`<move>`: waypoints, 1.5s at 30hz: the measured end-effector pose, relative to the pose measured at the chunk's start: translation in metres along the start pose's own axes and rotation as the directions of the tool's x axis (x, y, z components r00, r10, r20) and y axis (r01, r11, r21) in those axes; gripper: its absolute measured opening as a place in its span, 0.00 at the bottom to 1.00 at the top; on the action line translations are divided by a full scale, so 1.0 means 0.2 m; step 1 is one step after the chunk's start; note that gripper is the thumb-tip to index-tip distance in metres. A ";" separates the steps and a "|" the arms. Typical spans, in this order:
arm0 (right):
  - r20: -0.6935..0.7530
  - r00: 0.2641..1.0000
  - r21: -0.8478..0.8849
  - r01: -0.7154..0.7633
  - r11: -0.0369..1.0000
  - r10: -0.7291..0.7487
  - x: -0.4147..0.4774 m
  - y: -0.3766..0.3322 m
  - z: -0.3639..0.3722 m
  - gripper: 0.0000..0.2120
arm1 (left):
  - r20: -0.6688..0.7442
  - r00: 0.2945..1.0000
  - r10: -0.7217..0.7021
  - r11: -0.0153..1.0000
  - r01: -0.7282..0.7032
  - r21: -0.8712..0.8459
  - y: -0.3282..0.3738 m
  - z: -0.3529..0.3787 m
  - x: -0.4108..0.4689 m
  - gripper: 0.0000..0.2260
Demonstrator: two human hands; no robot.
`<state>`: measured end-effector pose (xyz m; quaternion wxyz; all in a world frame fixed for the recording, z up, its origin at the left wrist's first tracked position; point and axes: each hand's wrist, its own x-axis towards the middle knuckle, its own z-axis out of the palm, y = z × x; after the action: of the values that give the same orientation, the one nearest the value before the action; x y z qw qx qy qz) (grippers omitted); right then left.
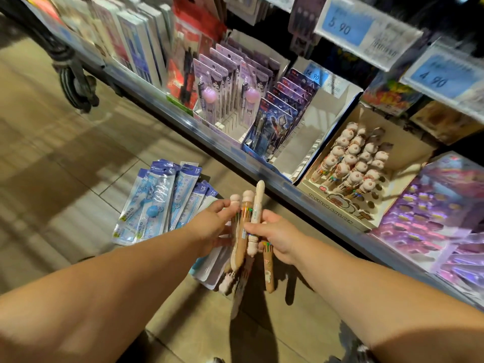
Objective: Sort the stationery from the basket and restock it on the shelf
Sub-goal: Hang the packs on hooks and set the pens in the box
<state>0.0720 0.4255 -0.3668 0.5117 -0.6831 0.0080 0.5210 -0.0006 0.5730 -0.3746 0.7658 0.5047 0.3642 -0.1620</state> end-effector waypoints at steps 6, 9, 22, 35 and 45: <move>-0.020 0.978 -0.365 0.187 0.912 -0.209 -0.16 -0.41 0.05 0.08 | -0.103 0.971 0.216 0.971 -0.225 -0.082 0.25 0.13 -0.10 0.17; -0.012 0.952 -0.596 0.240 0.766 -0.307 -0.29 -0.63 0.04 0.12 | -0.037 0.958 0.284 0.938 -0.285 -0.197 0.43 0.19 -0.19 0.18; -0.117 0.890 -0.715 0.233 0.660 -0.441 -0.84 -0.94 -0.16 0.21 | 0.076 0.826 0.559 0.816 -0.532 -0.225 0.72 0.44 -0.48 0.09; -0.128 0.982 0.121 0.157 0.980 -0.142 -0.93 -0.94 -0.15 0.13 | 0.103 0.760 0.642 0.763 -0.646 0.010 0.70 0.46 -0.49 0.21; -0.198 0.950 0.096 0.266 0.959 -0.244 -0.98 -0.89 -0.16 0.31 | 0.207 0.731 0.650 0.742 -0.670 0.037 0.66 0.50 -0.46 0.18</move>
<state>0.1018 0.3850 -0.1060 0.6124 -0.6911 -0.0017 0.3837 0.0566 0.5311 -0.1998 0.7741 0.6254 0.0806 0.0557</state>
